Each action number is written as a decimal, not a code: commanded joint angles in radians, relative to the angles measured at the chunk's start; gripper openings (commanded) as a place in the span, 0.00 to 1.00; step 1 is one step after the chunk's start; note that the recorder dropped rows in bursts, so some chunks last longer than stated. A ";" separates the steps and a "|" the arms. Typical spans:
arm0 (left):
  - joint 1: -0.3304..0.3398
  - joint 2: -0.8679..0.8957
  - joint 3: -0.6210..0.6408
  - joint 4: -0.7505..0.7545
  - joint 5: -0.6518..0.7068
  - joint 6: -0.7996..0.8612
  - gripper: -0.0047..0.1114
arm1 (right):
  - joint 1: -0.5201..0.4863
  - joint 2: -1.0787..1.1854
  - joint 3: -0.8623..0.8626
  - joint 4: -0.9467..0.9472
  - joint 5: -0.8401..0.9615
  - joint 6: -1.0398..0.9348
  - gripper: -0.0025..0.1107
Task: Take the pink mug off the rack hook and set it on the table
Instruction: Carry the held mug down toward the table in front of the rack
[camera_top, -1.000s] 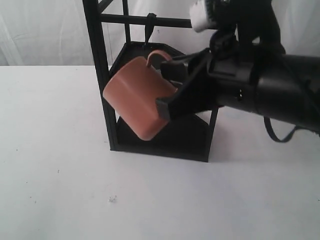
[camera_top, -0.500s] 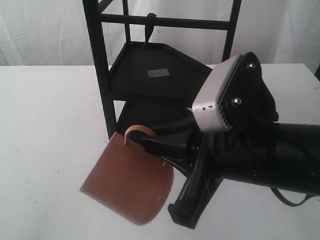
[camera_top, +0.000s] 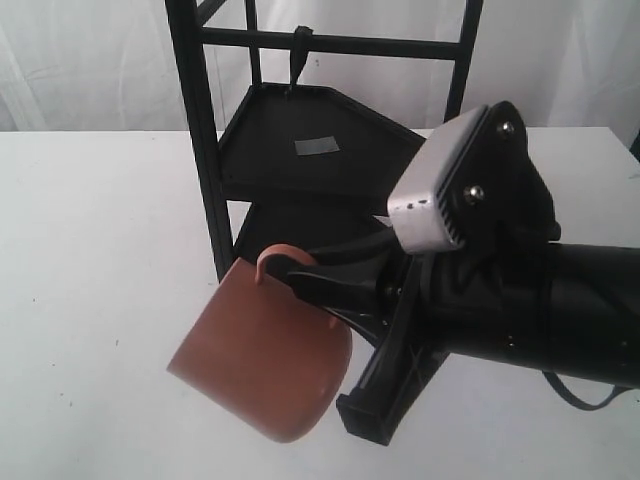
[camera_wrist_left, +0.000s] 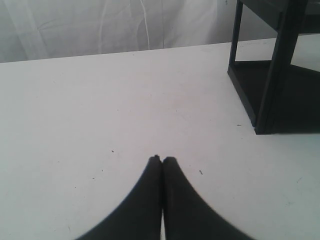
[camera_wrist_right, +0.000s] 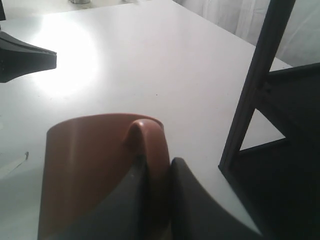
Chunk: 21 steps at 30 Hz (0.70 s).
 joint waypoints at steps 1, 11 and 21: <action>-0.004 -0.004 0.004 0.004 -0.002 -0.002 0.04 | -0.002 -0.010 0.004 0.003 0.007 0.016 0.02; -0.004 -0.004 0.004 0.004 -0.002 -0.002 0.04 | -0.008 -0.010 0.002 0.003 -0.001 0.026 0.02; -0.004 -0.004 0.004 0.004 -0.002 -0.002 0.04 | -0.022 0.001 0.042 0.003 0.045 -0.045 0.02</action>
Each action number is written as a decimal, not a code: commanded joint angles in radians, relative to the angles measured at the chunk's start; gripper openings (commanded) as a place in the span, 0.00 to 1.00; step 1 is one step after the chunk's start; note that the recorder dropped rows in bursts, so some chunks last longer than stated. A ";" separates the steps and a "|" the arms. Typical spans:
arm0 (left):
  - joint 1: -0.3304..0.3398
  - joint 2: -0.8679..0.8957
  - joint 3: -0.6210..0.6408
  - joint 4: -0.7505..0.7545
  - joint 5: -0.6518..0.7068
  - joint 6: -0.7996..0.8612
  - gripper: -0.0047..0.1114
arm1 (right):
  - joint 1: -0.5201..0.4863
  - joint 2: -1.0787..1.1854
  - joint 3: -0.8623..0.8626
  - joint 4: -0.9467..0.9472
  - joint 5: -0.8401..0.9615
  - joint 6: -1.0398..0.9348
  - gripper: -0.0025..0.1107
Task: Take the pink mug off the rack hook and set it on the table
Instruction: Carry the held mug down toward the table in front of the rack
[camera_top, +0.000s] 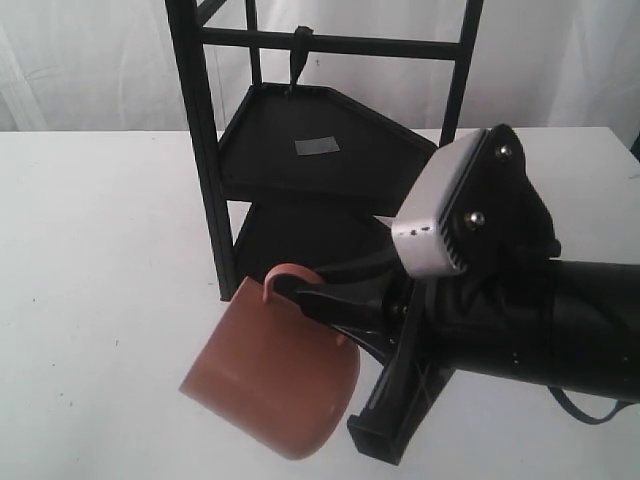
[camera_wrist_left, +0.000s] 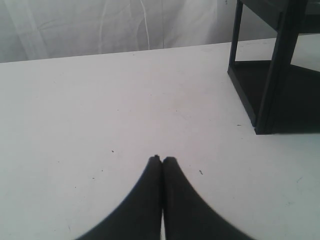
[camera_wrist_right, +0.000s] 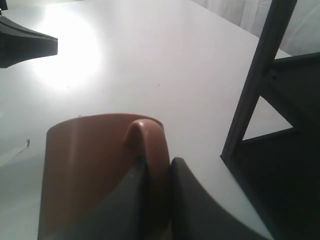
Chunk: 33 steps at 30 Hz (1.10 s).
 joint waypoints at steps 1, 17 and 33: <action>-0.004 -0.004 0.004 0.004 -0.002 -0.002 0.04 | -0.006 -0.001 0.009 0.003 0.027 -0.013 0.02; -0.004 -0.004 0.004 0.004 -0.002 -0.002 0.04 | 0.061 -0.044 0.007 -1.345 -0.269 1.369 0.02; -0.004 -0.004 0.004 0.004 -0.002 -0.002 0.04 | 0.265 0.012 0.211 -1.817 -0.959 1.883 0.02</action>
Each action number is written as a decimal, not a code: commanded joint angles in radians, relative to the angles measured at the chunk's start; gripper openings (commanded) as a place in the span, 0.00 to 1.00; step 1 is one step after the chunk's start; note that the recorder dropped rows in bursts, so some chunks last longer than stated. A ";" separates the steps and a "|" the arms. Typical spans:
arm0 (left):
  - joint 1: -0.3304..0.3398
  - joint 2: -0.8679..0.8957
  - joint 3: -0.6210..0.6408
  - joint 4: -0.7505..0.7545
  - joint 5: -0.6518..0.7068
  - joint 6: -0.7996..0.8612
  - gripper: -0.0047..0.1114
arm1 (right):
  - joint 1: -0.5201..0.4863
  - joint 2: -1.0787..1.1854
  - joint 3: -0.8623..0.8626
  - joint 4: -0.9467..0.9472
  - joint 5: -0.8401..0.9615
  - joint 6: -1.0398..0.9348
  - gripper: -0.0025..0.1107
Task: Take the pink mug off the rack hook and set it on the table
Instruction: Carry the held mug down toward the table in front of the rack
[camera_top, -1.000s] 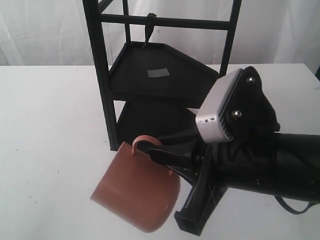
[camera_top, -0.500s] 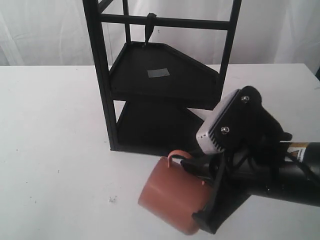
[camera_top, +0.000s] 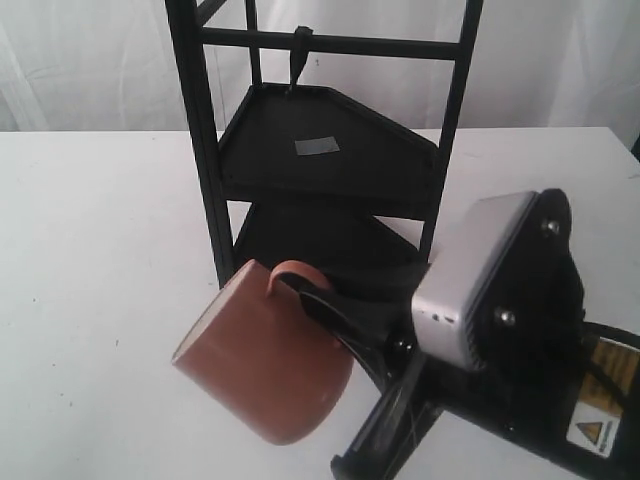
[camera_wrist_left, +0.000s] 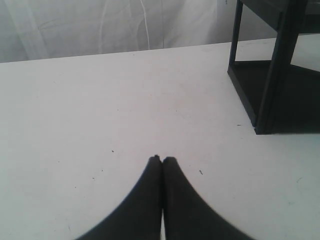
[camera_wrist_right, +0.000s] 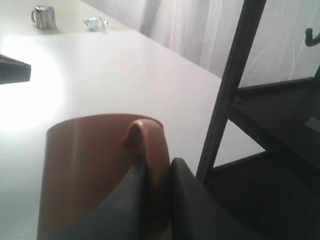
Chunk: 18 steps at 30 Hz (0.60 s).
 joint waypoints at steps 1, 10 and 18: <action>-0.004 -0.004 0.004 0.004 -0.002 -0.002 0.04 | 0.008 0.060 0.060 -0.168 -0.213 0.151 0.02; -0.004 -0.004 0.004 0.004 -0.002 -0.002 0.04 | -0.078 0.236 0.162 -0.181 -0.555 0.183 0.02; -0.004 -0.004 0.004 0.004 -0.002 -0.002 0.04 | -0.212 0.456 0.165 -0.323 -0.806 0.280 0.02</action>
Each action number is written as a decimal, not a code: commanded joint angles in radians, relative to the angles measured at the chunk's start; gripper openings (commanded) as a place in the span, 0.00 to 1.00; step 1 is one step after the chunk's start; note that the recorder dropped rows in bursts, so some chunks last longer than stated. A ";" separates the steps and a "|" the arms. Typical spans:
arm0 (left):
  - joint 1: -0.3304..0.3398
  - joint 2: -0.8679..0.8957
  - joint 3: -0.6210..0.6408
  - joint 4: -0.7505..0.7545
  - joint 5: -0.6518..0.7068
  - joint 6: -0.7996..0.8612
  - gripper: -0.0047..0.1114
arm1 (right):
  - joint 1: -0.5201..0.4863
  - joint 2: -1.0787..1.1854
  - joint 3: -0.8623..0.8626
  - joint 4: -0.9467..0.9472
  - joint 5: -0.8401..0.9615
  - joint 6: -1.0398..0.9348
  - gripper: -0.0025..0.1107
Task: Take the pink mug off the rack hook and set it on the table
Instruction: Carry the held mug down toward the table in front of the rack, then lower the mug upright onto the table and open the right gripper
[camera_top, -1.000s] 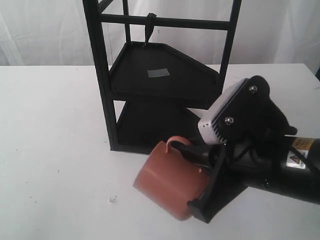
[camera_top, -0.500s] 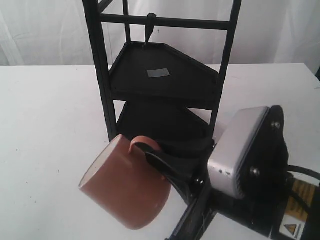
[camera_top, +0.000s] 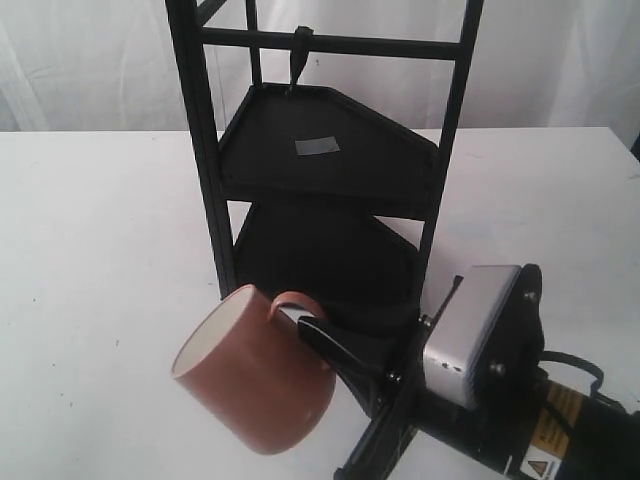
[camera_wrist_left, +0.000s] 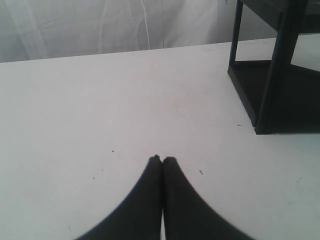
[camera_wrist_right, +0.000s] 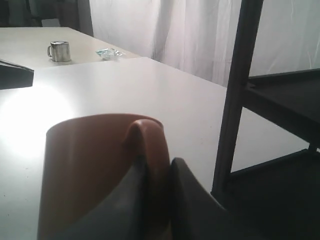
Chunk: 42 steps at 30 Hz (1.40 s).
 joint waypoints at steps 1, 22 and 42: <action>-0.004 -0.004 0.004 0.004 -0.002 -0.002 0.04 | -0.052 0.116 0.002 -0.040 -0.159 0.036 0.02; -0.019 -0.004 0.004 0.004 -0.002 -0.002 0.04 | -0.060 0.500 -0.276 -0.113 -0.159 0.060 0.02; -0.019 -0.004 0.004 0.004 -0.002 -0.002 0.04 | -0.061 0.568 -0.287 -0.110 -0.159 0.119 0.02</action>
